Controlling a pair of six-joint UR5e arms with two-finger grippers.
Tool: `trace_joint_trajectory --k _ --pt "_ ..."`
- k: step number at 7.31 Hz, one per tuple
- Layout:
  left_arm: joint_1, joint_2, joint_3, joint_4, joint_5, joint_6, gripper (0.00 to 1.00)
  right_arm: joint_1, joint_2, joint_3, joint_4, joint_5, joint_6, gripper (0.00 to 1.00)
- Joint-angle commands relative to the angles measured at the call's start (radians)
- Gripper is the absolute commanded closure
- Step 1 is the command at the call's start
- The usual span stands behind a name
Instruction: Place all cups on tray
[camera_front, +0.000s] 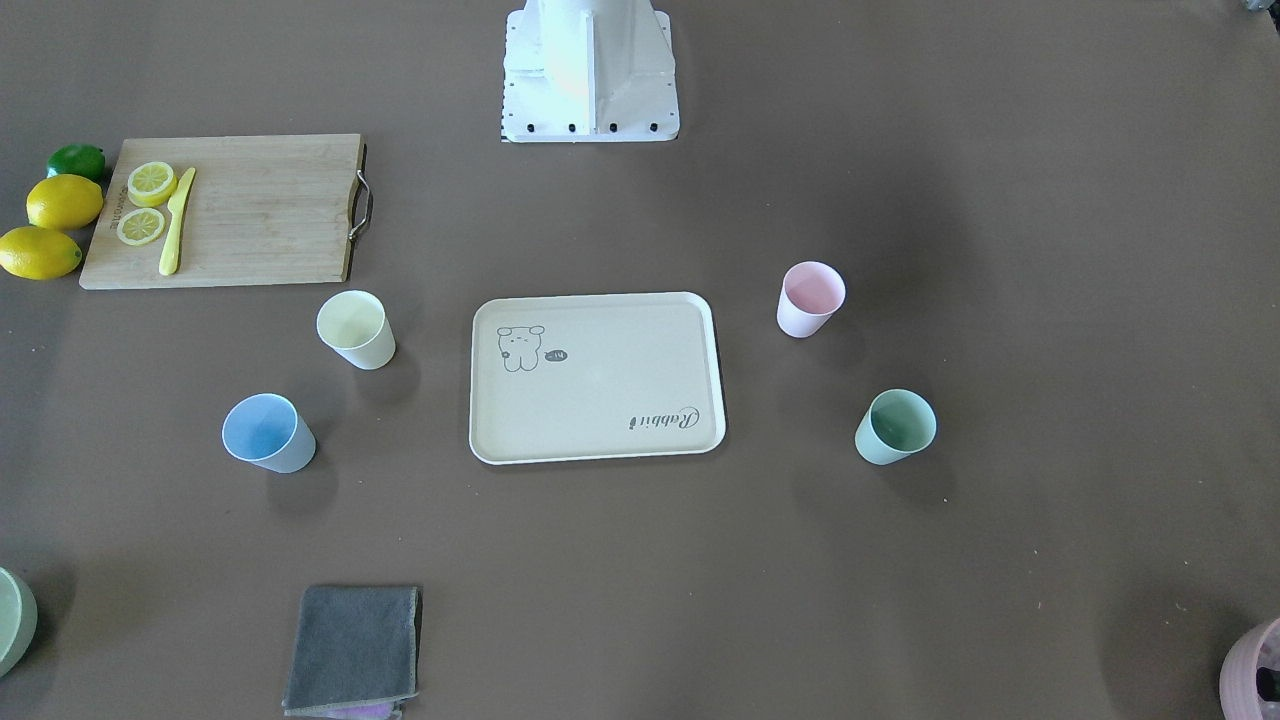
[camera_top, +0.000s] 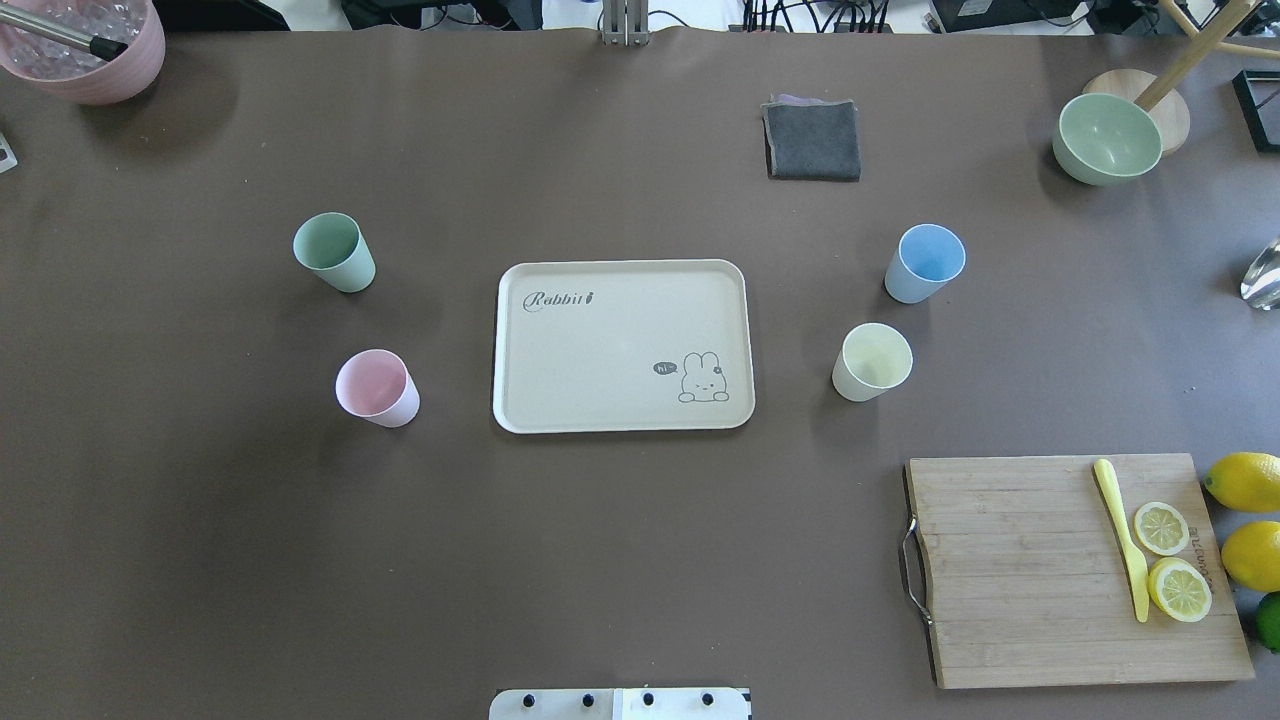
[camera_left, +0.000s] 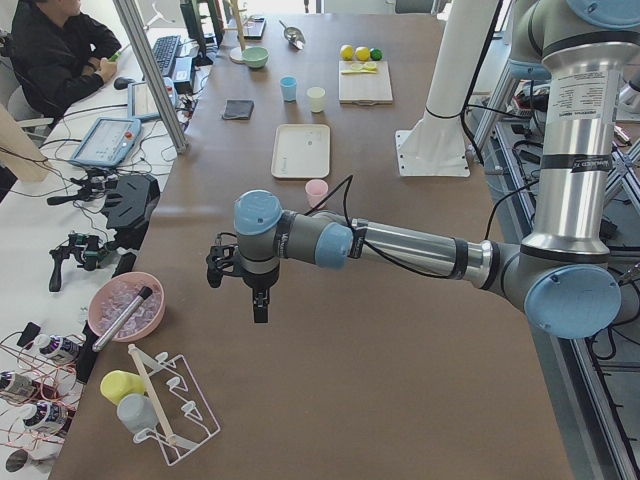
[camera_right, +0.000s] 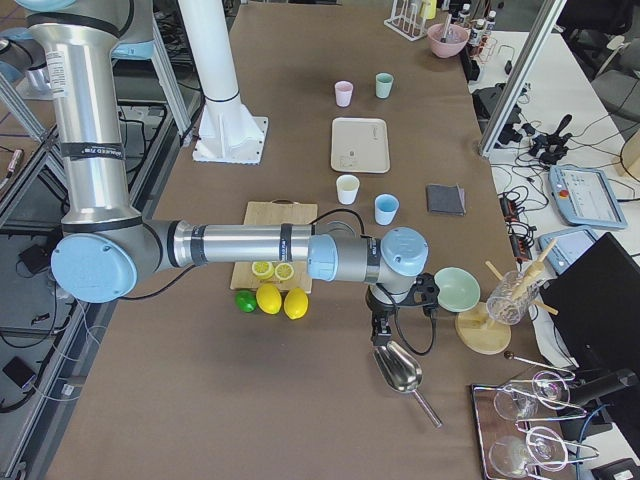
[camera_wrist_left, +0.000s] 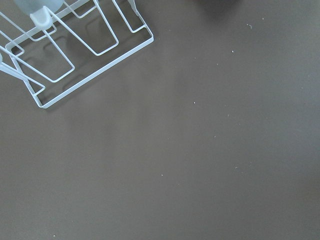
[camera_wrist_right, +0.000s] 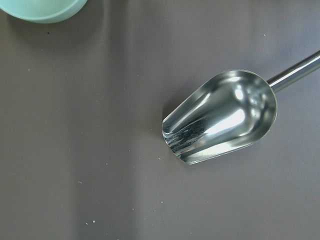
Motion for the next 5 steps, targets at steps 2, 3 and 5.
trace_joint_trajectory --k 2,3,5 --pt "-0.002 0.005 -0.001 0.0 -0.001 0.0 0.02 0.0 -0.001 0.0 0.001 0.0 0.003 0.0" --pt "0.0 0.005 0.0 0.0 -0.001 0.0 0.02 0.0 0.001 0.0 0.001 0.0 0.005 0.0" --pt "0.0 0.005 -0.003 -0.002 -0.001 0.0 0.02 0.0 0.001 0.008 0.001 0.0 0.005 0.0"
